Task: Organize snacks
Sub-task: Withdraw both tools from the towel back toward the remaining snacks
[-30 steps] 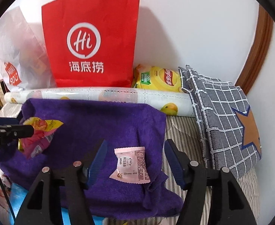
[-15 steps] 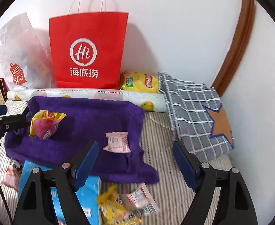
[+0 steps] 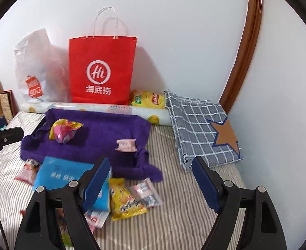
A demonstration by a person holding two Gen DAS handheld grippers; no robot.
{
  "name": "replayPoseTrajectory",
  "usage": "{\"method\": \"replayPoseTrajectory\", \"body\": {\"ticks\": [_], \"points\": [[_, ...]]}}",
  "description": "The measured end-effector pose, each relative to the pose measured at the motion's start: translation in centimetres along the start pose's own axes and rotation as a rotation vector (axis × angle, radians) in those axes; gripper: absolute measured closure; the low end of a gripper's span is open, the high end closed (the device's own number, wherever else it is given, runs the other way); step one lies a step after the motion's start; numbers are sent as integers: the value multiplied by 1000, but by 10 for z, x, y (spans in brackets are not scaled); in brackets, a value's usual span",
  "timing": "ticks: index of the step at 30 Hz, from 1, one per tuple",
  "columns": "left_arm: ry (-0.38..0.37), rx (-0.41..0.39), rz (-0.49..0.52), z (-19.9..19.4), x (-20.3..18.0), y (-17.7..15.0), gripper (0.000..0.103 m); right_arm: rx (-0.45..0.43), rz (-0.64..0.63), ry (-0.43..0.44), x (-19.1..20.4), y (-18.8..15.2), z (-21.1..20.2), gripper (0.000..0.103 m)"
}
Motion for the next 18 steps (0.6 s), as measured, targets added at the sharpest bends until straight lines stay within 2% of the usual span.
{"method": "replayPoseTrajectory", "body": {"ticks": [4,7,12,18], "points": [[-13,-8,11,-12,-4,-15,21,11,39,80,-3,-15,-8,23],[-41,4,-3,-15,-5,-22,21,19,52,87,-4,-21,-13,23],[-36,14,-19,-18,-3,-31,21,30,58,117,-8,-29,-21,23],[12,25,-7,-17,-1,-39,21,15,52,55,-10,-34,-20,23]]}}
Point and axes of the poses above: each gripper's, at about its wrist camera, not at the fingertips, and z roughly the way its jaws point, x to its left, y to its top, the point moved 2 cm from there along z, roughly the way its jaws point, and after that the axes turned 2 degrees about x, right-handed, at the moved point
